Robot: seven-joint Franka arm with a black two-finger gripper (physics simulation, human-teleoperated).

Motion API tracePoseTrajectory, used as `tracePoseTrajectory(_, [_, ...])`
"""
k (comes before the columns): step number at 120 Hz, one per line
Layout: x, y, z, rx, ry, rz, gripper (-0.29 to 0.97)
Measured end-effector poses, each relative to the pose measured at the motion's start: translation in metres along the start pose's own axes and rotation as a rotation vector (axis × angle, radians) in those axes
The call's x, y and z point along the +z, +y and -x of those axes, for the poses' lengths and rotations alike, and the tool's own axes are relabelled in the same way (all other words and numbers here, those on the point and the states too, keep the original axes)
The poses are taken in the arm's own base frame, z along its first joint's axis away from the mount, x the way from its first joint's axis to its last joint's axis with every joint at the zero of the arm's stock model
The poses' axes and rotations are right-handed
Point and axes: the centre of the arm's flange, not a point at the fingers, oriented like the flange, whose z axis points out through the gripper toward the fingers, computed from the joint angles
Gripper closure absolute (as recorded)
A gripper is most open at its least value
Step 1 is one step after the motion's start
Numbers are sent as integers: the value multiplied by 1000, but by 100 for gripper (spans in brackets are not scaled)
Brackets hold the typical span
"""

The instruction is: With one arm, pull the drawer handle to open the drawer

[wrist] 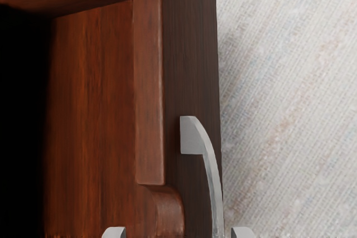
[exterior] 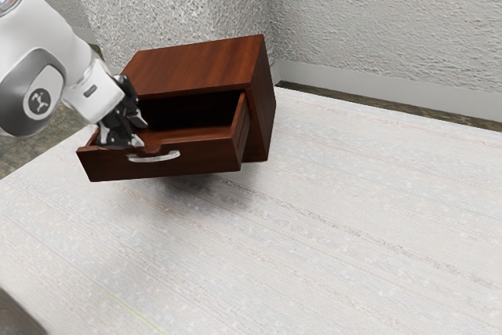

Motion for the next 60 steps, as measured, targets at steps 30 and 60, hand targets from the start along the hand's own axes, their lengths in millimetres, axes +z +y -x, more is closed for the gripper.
tracePoseTrajectory(30, [-44, -72, -44, 27, -36, 221, 26])
tracePoseTrajectory(60, [-50, -44, -52, -30, -109, 519, 8])
